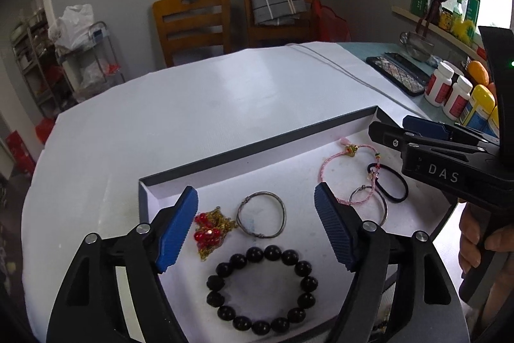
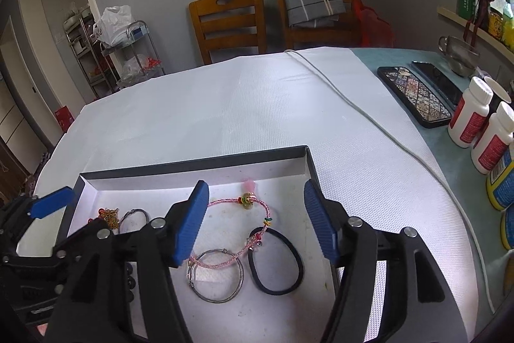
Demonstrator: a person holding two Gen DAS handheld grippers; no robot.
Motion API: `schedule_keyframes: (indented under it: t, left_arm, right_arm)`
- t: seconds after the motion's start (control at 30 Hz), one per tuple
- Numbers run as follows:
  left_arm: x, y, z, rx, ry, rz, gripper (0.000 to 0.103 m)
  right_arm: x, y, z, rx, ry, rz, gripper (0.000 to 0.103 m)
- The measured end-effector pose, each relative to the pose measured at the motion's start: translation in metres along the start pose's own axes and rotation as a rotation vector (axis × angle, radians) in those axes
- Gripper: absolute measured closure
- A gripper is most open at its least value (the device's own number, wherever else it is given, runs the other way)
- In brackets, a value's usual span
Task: Organize jewelry
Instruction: 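Open both grippers to drop the pink bracelet and silver bangle into the tray, then move both open grippers back to the remaining jewelry pile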
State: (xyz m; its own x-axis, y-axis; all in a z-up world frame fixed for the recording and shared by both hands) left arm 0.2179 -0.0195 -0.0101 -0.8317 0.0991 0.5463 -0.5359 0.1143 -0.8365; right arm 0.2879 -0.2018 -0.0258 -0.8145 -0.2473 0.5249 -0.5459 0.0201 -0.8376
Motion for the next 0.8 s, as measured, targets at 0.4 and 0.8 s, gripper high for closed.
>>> schedule_keyframes:
  t: [0.4,0.8]
  left_arm:
    - [0.072,0.013,-0.021,0.082,-0.001,0.081,0.009]
    - [0.106,0.037,-0.033,0.065,-0.006,0.112,0.007]
  right_arm:
    - [0.043,-0.013,-0.04,0.155,-0.036,0.092,0.006]
    - [0.097,0.012,-0.043,0.3,-0.055,0.105,0.006]
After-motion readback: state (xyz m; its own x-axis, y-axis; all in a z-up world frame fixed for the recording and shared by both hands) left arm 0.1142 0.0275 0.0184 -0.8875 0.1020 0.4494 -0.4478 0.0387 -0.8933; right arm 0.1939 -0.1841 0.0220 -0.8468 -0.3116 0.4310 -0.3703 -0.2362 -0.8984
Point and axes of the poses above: each gripper's, at about its wrist camera, not at the fingertips, and x roughly against the way its jaws point, z to its right, y to its underside, the point moved 7 cm from there along -x, roughly the way its jaws point, and after that the axes turned 13 degrees about z, right-handed, at the moved point
